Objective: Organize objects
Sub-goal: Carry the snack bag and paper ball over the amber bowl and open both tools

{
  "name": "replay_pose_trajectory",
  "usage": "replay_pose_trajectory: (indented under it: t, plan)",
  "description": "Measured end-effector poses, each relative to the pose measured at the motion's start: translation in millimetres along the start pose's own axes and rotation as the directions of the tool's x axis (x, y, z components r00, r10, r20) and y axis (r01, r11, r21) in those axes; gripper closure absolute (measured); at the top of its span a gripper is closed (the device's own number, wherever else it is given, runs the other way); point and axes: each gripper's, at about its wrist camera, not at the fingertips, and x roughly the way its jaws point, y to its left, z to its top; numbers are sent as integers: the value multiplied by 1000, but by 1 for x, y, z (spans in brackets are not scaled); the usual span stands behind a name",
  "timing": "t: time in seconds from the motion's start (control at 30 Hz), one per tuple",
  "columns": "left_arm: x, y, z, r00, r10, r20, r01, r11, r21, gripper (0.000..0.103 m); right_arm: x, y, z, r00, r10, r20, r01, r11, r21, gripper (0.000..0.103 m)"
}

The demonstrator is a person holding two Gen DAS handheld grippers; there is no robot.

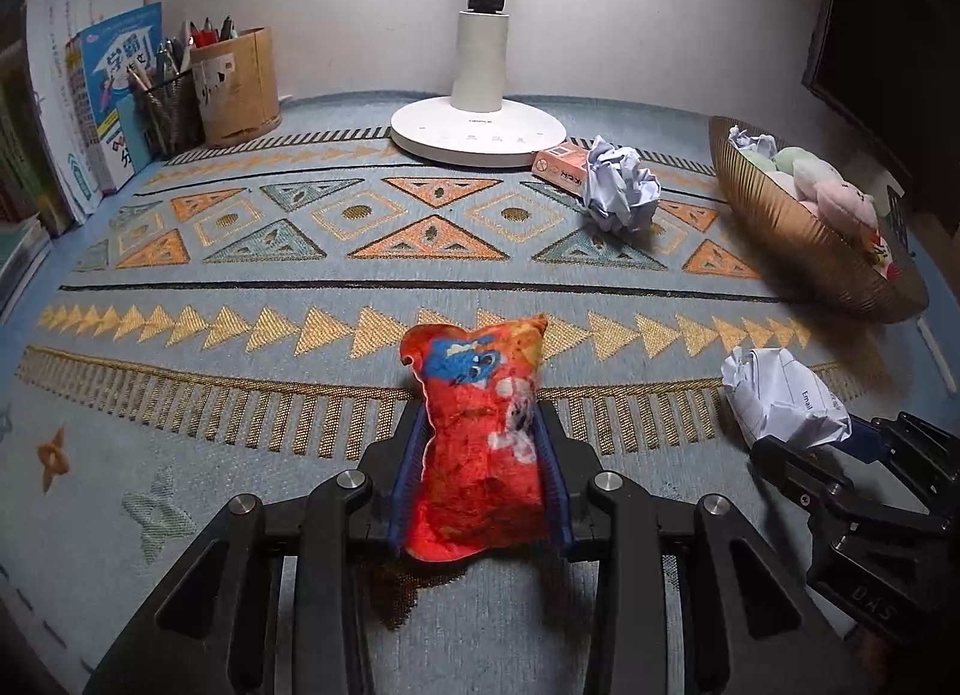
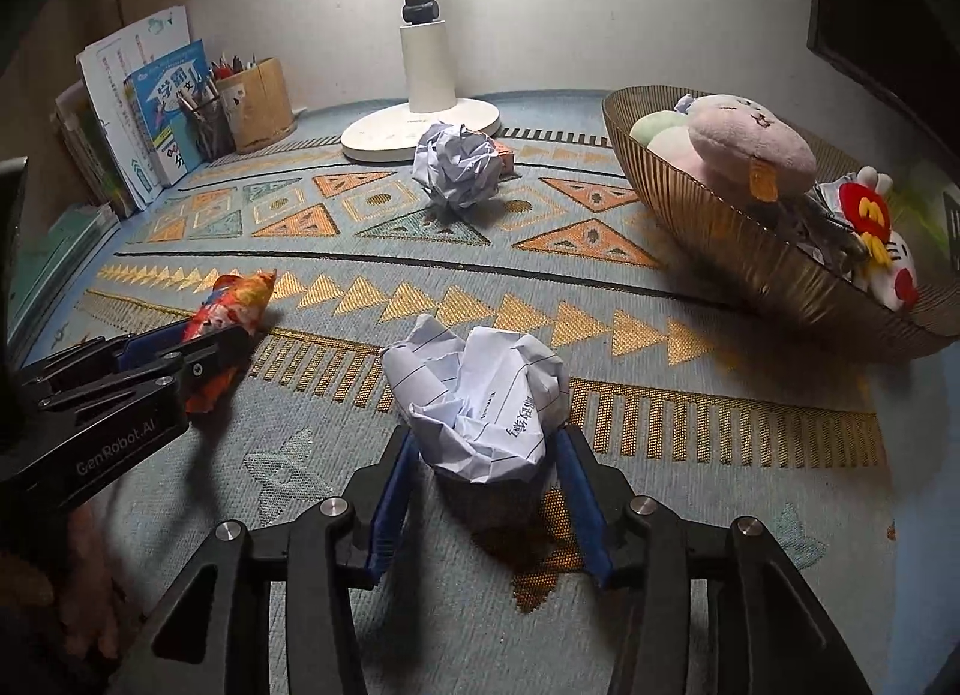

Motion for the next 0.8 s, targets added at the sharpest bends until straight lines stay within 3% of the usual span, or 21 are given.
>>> replay_pose_trajectory:
  t: [0.1, 0.17, 0.33, 0.4, 0.43, 0.57, 0.67, 0.8]
  plan:
    - [0, 3, 0, 1000, -16, -1, 16, 1000, -19, 69, -1, 1, 0, 1000, 3, 1, -3, 1000, -6, 53]
    - [1, 3, 0, 1000, -14, -4, 14, 1000, -18, 68, -1, 1, 0, 1000, 1, 4, -1, 1000, 2, 44]
    - [2, 4, 1, 1000, -5, -13, 5, 1000, -13, 65, 2, -1, 1, 1000, -2, -13, 2, 1000, 19, 44]
    - [2, 4, 1, 1000, -5, -13, 5, 1000, -13, 65, 1, -2, 2, 1000, -7, -5, 7, 1000, 23, 52]
    - [2, 4, 1, 1000, -4, -13, 4, 1000, -12, 65, -1, -1, 2, 1000, -3, 6, 3, 1000, 21, 65]
    - [1, 2, 1, 1000, -1, -6, 1, 1000, 1, 69, -17, -1, 0, 997, 12, 78, -14, 1000, 22, 66]
    - [-5, -2, 3, 1000, 18, 22, -18, 1000, 15, 71, -33, -8, -2, 992, 74, 98, -80, 995, 60, 66]
    - [-32, -18, 26, 992, -91, 89, 92, 996, -13, 71, -84, -24, 9, 978, 41, 203, -52, 997, 52, 66]
